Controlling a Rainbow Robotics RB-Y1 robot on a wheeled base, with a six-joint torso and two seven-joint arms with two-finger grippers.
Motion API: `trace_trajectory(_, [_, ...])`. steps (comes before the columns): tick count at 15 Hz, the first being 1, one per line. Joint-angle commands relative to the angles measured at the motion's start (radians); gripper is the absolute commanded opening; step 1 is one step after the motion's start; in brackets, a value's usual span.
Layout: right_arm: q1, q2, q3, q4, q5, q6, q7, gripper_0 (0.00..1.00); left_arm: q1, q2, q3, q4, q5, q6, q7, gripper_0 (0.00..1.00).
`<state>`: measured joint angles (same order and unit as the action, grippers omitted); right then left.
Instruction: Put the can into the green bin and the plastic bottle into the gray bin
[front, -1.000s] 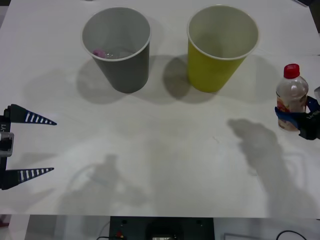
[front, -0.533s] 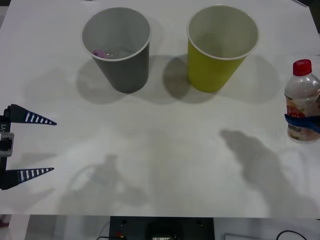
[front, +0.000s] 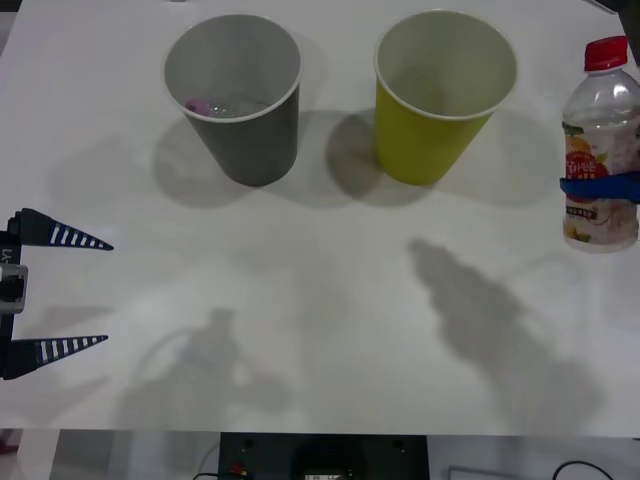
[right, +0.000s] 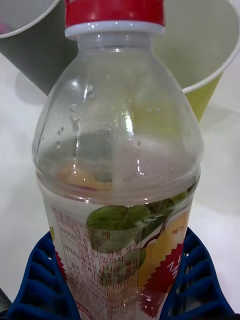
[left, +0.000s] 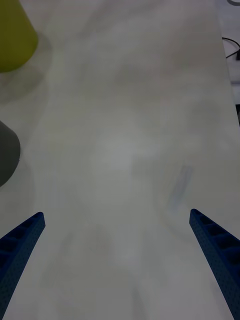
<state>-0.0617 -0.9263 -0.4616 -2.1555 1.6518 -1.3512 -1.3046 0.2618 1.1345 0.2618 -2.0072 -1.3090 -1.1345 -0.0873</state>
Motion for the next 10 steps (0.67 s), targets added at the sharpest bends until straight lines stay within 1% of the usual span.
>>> trace_trajectory(1, [-0.109, -0.019, 0.061, 0.0, 0.014, -0.012, -0.015, 0.0, 0.0, 0.0, 0.0, 0.0, 0.0, 0.0, 0.0, 1.0])
trace_trajectory(7, [-0.385, -0.08, 0.255, 0.002, 0.028, -0.014, -0.016, 0.0, 0.0, 0.0, 0.0, 0.0, 0.0, 0.0, 0.0, 1.0])
trace_trajectory(10, [-0.523, -0.088, 0.36, 0.028, 0.033, -0.014, -0.016, 0.0, 0.0, 0.0, 0.0, 0.0, 0.0, 0.0, 0.0, 1.0])
